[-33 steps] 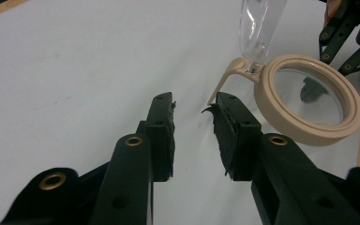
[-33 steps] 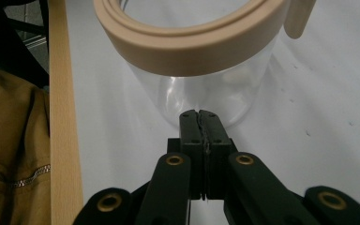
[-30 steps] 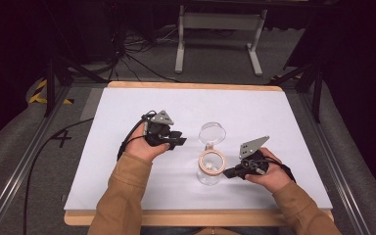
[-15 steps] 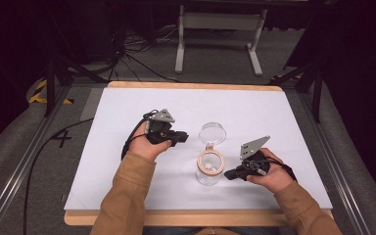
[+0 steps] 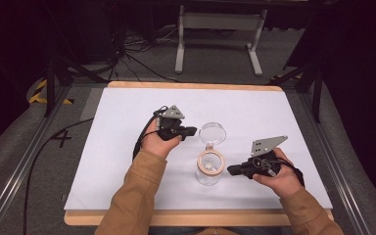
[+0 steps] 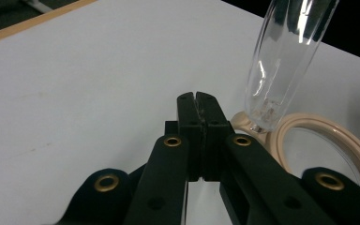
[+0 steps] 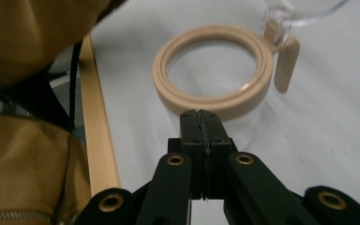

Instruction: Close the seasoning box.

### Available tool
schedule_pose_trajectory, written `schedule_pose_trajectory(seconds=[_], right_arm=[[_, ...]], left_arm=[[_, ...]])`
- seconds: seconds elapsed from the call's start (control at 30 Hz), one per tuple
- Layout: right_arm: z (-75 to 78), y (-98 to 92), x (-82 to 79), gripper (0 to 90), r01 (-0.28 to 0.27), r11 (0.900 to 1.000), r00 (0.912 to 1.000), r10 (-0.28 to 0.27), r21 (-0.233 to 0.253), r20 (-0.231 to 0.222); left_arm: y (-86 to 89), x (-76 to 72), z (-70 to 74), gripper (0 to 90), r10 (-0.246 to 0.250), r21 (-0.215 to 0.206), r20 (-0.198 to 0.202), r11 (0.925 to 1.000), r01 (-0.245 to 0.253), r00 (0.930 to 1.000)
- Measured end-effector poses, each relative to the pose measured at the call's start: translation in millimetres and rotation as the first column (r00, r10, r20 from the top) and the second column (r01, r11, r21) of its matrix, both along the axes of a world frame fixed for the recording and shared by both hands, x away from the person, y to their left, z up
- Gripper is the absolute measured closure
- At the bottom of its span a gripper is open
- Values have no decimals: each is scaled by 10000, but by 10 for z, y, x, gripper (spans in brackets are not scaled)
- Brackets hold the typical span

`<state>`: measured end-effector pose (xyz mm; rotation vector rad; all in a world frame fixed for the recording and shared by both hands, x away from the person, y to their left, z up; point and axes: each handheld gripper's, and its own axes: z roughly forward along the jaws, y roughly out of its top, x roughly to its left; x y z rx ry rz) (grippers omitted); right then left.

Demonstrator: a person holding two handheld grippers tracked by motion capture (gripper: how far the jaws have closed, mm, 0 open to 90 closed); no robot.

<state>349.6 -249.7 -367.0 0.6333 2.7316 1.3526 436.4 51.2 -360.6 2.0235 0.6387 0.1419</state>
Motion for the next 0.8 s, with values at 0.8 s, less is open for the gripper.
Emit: schedule_pose_trajectory(seconds=[0.8], right_arm=[[-100,102,93,900,1322,9683,9830,-1555,2120,976]], left_arm=[[-34,-68,49,894,-310,-96,440,9995,314,9985]])
